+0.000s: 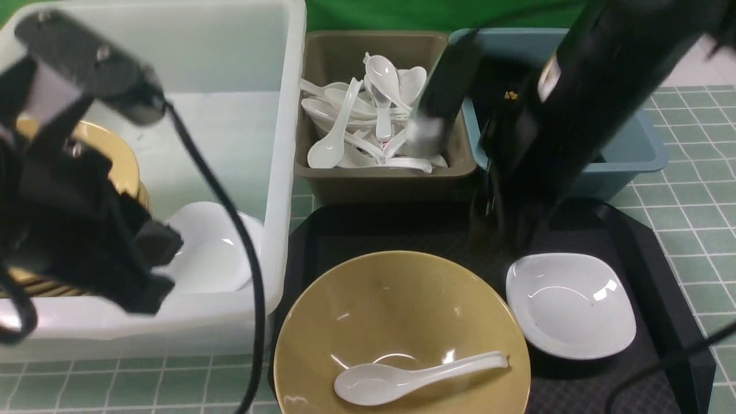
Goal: On blue table put chopsticks spoon bowls plates into blue grey white boxes.
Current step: 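Reach down and grasp the white spoon resting in the bowl with the right gripper, then place the white spoon into the bin of spoons with the right gripper, then grasp the large bowl on the tray by its rim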
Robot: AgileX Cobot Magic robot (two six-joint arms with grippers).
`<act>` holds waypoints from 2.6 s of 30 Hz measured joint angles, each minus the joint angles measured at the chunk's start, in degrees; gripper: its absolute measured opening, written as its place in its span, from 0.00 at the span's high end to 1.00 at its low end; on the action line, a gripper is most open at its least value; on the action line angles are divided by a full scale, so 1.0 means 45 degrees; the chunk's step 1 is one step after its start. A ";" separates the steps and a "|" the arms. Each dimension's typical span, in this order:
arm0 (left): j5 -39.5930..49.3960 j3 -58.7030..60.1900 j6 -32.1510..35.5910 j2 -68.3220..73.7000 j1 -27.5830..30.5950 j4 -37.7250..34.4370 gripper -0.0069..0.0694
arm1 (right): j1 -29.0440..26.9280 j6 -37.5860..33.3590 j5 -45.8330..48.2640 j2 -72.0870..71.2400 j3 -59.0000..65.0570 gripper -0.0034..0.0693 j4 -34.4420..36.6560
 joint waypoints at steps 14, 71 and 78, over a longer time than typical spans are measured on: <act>0.0033 0.1184 0.1905 -0.0215 0.0000 -0.2293 0.90 | 0.1348 -0.2542 -0.0335 0.2567 0.1057 0.29 -0.0030; -0.1121 -0.3942 -0.0421 0.5872 -0.0028 -0.2394 0.78 | -0.1843 0.5760 -0.0942 0.4395 -0.8782 0.01 -0.2521; 0.0685 -0.5852 0.1217 0.8779 -0.1244 -0.2228 0.43 | -0.1853 0.5333 0.0037 0.1723 -0.6782 0.17 -0.2466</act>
